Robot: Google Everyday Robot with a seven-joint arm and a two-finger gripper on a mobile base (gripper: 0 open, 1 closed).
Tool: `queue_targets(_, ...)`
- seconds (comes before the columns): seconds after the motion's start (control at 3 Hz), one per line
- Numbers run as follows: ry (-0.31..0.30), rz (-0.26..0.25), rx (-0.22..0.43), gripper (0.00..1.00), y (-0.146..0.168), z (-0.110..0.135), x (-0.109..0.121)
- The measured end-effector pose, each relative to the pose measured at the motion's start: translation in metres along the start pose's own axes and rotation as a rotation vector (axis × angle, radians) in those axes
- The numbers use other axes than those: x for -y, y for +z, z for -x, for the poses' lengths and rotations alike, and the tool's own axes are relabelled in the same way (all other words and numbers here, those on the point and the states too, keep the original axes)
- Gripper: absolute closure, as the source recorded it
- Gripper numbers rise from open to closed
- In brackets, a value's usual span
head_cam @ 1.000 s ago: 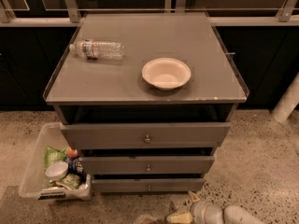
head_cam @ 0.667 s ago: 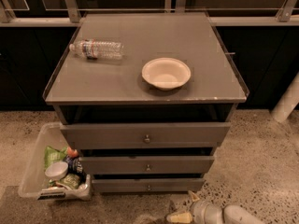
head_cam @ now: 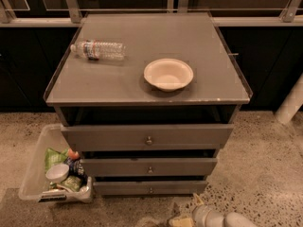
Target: Open bottom drawer
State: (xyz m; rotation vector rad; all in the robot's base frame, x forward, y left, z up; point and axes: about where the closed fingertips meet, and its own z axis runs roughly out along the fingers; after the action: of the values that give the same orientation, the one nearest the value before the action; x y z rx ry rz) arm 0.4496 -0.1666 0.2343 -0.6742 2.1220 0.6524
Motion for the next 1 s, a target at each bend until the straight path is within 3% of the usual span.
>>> queue_targets(0.67, -0.035, -0.048, 0.046, 0.00, 0.037, -0.003, 0.030)
queue_targets(1.0, -0.071, -0.068, 0.075, 0.00, 0.047, 0.009, 0.048)
